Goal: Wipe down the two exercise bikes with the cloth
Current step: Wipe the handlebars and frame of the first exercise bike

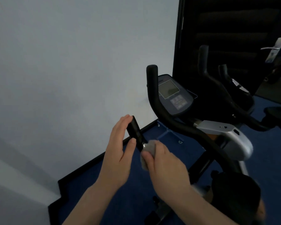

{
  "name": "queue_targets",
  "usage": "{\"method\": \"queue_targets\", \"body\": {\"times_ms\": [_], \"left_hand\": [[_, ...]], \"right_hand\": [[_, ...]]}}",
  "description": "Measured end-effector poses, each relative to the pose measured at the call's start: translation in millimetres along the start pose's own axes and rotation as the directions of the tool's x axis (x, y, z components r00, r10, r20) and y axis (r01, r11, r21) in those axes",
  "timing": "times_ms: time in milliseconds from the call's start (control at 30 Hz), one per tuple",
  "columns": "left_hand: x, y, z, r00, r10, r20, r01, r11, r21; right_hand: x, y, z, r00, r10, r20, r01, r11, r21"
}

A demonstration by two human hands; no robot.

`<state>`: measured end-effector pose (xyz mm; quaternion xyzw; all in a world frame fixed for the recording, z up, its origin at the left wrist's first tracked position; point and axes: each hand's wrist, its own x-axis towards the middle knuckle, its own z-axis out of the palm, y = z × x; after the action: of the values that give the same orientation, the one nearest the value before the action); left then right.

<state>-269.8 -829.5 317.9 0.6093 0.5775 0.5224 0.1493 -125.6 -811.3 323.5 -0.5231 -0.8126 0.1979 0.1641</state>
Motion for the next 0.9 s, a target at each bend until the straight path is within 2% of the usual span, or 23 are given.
{"method": "queue_targets", "body": {"times_ms": [100,167,300,400,467,567,667,800,833,900], "left_hand": [[0.7,4.8,-2.1,1.000,-0.015,-0.021,0.015,0.999,-0.031],[0.1,6.0,-2.8,0.999,-0.028,-0.028,0.026,0.998,-0.051],[0.1,8.3,-1.6,0.997,-0.039,-0.069,0.034,0.997,-0.069],[0.5,12.9,-0.7,0.995,-0.069,-0.078,0.058,0.990,-0.132],[1.5,13.3,-2.5,0.995,-0.074,-0.074,0.062,0.987,-0.146],[3.5,10.5,-11.4,0.997,-0.058,-0.042,0.051,0.988,-0.145],[10.6,8.4,-21.3,0.999,-0.053,0.005,0.053,0.987,-0.153],[18.2,6.8,-28.6,0.998,-0.043,0.044,0.052,0.976,-0.213],[18.3,5.9,-30.1,0.997,-0.043,0.063,0.056,0.973,-0.224],[17.1,3.2,-34.3,0.994,-0.030,0.105,0.052,0.975,-0.215]], "right_hand": [[31.7,-19.0,-5.6,1.000,0.003,0.019,-0.009,0.953,0.303],[30.2,-18.0,-3.9,0.999,-0.041,-0.020,0.046,0.925,0.378],[15.1,-11.5,2.5,0.991,-0.098,-0.090,0.119,0.954,0.276],[33.8,-27.5,3.4,0.987,-0.056,-0.151,0.106,0.929,0.353],[39.3,-34.8,1.7,0.979,-0.083,-0.188,0.152,0.909,0.389],[29.1,-25.9,5.1,0.969,-0.146,-0.201,0.204,0.928,0.310],[30.6,-21.7,3.1,0.988,-0.056,-0.141,0.099,0.940,0.325],[59.0,-45.2,-2.2,0.986,0.034,-0.165,0.056,0.858,0.511],[59.0,-47.7,-2.2,0.982,0.025,-0.189,0.076,0.859,0.507],[47.7,-40.2,-0.8,0.974,-0.056,-0.219,0.131,0.929,0.346]]}}
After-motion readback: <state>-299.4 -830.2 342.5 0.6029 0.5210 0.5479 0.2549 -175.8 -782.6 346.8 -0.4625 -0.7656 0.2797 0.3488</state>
